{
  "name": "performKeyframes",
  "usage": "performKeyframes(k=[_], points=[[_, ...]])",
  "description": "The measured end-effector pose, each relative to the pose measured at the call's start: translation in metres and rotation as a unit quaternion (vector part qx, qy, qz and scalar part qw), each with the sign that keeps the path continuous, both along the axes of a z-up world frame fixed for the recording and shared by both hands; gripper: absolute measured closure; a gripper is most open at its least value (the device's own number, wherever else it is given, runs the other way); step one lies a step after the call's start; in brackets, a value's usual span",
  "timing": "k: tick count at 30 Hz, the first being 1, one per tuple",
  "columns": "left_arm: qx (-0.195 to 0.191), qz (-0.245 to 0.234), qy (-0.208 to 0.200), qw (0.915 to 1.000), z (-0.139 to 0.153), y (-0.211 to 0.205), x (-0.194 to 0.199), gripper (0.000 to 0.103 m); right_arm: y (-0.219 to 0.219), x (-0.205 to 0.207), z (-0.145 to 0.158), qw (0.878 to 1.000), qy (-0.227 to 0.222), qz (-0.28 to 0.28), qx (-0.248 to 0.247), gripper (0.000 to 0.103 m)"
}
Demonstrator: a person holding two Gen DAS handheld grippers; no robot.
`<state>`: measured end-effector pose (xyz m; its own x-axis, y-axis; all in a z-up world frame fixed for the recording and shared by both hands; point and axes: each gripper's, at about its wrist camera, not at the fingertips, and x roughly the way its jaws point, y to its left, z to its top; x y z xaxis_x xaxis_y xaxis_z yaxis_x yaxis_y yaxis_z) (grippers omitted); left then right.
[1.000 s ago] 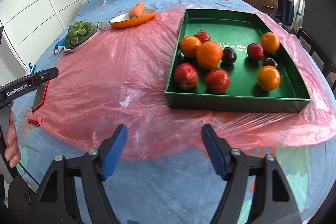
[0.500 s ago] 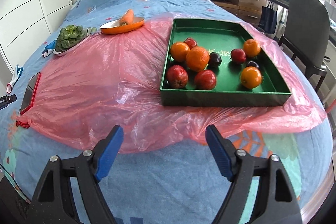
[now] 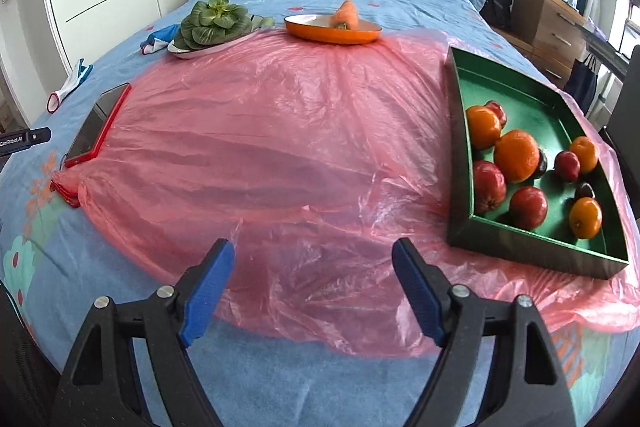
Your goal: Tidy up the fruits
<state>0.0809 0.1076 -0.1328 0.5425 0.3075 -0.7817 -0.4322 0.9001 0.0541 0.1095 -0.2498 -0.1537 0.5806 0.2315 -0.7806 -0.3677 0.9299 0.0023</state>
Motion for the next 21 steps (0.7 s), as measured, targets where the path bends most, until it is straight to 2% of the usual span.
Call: performKeyframes(k=[8, 14, 18, 21], points=[[-0.025, -0.089, -0.002, 0.9957, 0.006, -0.073, 0.006, 0.051, -0.015, -0.013, 0.009, 0.999, -0.008, -0.033, 0.009, 0.000], [-0.029, -0.128, -0.013, 0.9912, 0.020, -0.116, 0.001, 0.051, -0.036, -0.028, 0.026, 0.998, -0.019, -0.067, 0.008, 0.000], [-0.022, -0.153, -0.020, 0.9878, 0.032, -0.136, -0.008, 0.043, -0.047, -0.039, 0.035, 0.996, -0.024, -0.083, 0.008, 0.000], [-0.021, -0.174, -0.022, 0.9843, 0.041, -0.148, -0.019, 0.042, -0.050, -0.049, 0.046, 0.995, -0.038, -0.091, 0.013, 0.000]])
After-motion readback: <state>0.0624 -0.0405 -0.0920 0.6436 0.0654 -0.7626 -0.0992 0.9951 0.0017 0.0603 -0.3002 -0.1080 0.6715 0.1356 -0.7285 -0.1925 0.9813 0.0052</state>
